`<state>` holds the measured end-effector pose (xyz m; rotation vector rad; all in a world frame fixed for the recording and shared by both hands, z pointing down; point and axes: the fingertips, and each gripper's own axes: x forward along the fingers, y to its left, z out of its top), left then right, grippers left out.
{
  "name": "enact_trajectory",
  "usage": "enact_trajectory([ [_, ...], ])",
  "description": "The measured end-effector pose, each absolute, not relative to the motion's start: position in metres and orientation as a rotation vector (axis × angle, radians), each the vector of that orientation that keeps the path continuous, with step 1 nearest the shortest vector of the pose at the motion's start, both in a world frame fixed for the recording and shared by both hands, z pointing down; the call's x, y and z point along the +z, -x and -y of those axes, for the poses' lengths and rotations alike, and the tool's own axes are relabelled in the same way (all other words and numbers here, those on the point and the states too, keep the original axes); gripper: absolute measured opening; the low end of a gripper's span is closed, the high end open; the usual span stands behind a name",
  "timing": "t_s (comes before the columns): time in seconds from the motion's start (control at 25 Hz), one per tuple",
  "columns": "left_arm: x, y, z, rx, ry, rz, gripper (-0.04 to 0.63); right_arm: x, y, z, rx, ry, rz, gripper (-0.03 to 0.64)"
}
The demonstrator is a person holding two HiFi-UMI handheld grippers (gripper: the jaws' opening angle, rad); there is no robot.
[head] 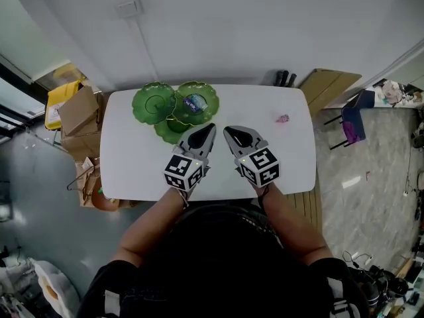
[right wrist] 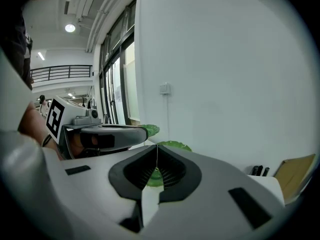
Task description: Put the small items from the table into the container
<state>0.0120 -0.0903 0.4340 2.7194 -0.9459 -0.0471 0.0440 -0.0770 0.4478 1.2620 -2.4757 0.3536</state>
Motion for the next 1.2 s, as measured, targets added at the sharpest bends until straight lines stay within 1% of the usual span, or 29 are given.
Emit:
enact_trajectory([
  [0.48, 0.444, -0.197, 0.078, 0.035, -2.697, 0.953, 0.008, 0.443, -0.241, 0.082, 0.415, -1.256, 2.524, 0.018],
  [0.68, 0.456, -0.251, 0.070, 0.087, -2.680, 0.980, 0.008, 0.447, -0.302, 0.078, 0.428, -1.191, 2.553, 0.018],
  [0.88, 0.467, -0.287, 0.066, 0.163, -2.684, 0.938, 0.008, 0.461, -0.341, 0.081, 0.519, -1.197, 2.558, 0.018],
  [1.2, 0.496, -0.306, 0.089, 0.206, -2.650, 0.890, 0.008, 0.507, -0.361, 0.102, 0.566, -1.177, 2.448, 0.020],
])
